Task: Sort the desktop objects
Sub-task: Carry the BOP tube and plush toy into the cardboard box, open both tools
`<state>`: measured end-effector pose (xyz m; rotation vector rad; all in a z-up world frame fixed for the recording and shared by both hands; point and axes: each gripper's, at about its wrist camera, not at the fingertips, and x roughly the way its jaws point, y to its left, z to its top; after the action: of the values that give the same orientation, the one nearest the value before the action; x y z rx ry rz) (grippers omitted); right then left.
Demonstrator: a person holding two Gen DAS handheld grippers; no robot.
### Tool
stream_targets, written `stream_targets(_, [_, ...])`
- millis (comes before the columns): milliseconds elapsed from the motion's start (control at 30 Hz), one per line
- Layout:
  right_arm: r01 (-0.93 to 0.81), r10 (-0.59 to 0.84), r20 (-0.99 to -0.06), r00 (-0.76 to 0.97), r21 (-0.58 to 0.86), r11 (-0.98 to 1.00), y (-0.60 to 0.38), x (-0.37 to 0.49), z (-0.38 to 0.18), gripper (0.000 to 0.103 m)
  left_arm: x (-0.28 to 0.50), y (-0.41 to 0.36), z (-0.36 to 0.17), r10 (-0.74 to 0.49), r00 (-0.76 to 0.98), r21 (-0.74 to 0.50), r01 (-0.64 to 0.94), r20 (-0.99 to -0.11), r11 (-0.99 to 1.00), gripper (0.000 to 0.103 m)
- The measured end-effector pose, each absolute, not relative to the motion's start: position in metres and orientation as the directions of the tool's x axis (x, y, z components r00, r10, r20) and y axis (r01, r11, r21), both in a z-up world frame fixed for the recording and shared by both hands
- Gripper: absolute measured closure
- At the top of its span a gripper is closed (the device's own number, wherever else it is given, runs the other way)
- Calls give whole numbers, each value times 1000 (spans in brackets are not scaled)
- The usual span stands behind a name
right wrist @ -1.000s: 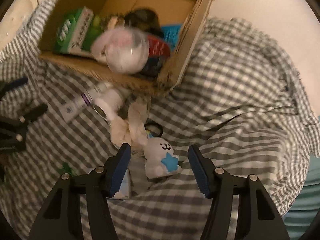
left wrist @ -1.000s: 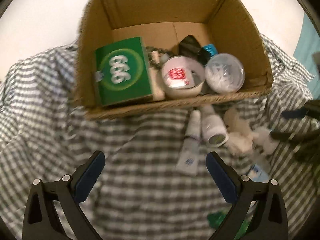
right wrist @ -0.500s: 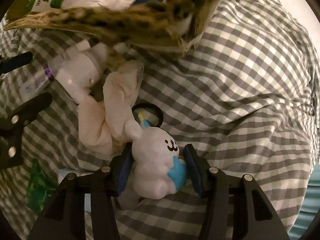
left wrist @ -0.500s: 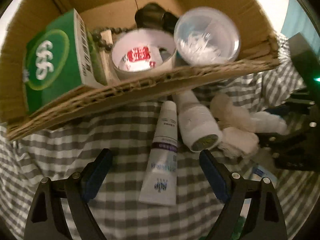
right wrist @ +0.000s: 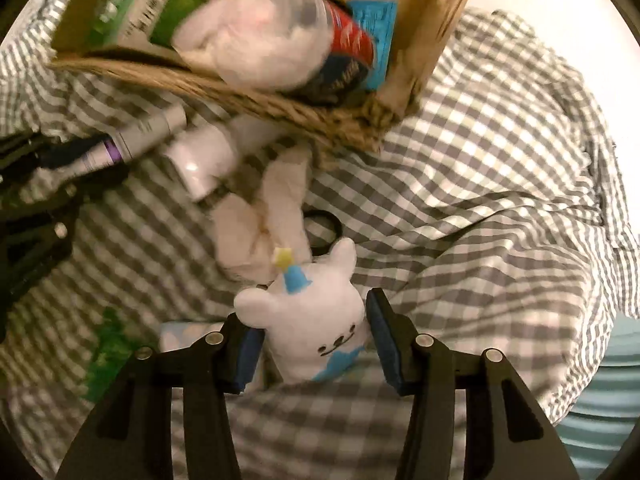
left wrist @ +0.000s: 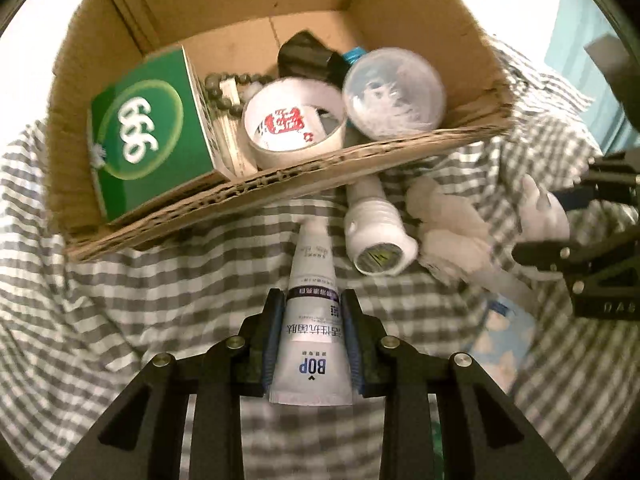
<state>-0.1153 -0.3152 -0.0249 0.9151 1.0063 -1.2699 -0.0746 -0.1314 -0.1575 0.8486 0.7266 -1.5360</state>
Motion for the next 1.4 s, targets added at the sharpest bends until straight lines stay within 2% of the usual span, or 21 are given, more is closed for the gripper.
stream_targets(433, [998,-430,-901,61,60,17,-265,-91,49,55,-78,-88,-98,-623,9,90,991,-782,-97,74])
stream_targets(567, [994,-499,-860,101,104,23,-257,-86,68,55,-73,-86,-85,-640,33,93,994,-768,-61,74])
stream_targets(667, [992,-585,-806,95,126,-13,-260,-94,83,55,-62,-88,-70,-660,26,53,998,-751,-22,74])
stream_targets(800, [978,-666,-735,128,206,-40,-259,-110,105,55,-53,-97,-49,-694,-3,2,1000,-720,-7,74])
stream_targets(1033, [965,-725,-669,163,262,-25,-281,-124,127,55,-43,-133,-12,-760,-50,-40,999,-648,-31,74])
stream_targets(1300, [966,-743,-650,162,258,-15,-344,-130,123,55,-18,-193,-13,-766,-34,-49,999,-642,-4,74])
stream_targets(1400, [960,-756,-635,157,277,-33,-368,-137,122,55,-12,-217,-19,-767,0,-13,1000,-642,10,74])
